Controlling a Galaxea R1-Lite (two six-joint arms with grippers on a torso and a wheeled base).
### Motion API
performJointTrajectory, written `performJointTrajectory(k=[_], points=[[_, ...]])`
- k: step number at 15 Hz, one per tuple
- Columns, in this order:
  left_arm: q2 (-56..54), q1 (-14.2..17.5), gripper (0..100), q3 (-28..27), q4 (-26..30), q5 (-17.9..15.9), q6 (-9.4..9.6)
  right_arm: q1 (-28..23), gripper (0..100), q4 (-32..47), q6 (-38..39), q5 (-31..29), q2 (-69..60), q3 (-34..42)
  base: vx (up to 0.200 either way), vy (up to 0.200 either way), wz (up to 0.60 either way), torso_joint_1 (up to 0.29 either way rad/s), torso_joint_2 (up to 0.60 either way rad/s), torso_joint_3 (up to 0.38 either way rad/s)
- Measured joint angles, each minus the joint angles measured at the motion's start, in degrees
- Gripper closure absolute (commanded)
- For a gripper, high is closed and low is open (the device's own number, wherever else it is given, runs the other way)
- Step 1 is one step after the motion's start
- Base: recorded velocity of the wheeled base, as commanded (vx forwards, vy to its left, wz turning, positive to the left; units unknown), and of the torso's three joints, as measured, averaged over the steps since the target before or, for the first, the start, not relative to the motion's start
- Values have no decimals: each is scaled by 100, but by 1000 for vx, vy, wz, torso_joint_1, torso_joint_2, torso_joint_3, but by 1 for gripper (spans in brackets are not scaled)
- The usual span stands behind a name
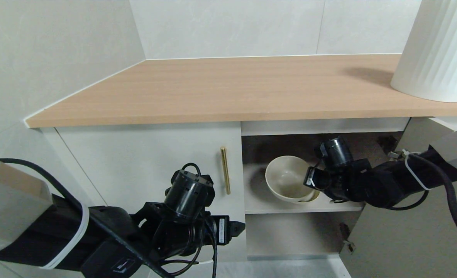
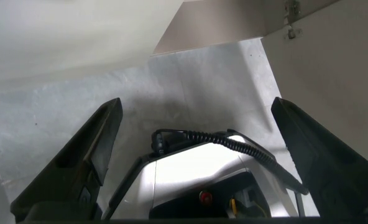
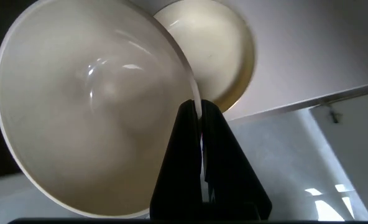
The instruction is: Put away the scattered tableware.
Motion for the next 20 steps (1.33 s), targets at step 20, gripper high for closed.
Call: performJointTrajectory(k=[20], points=[[5,0,0,0,0,0,0,-549,100,-17,6,-269,639,-389,0,0,0,0,0,0]])
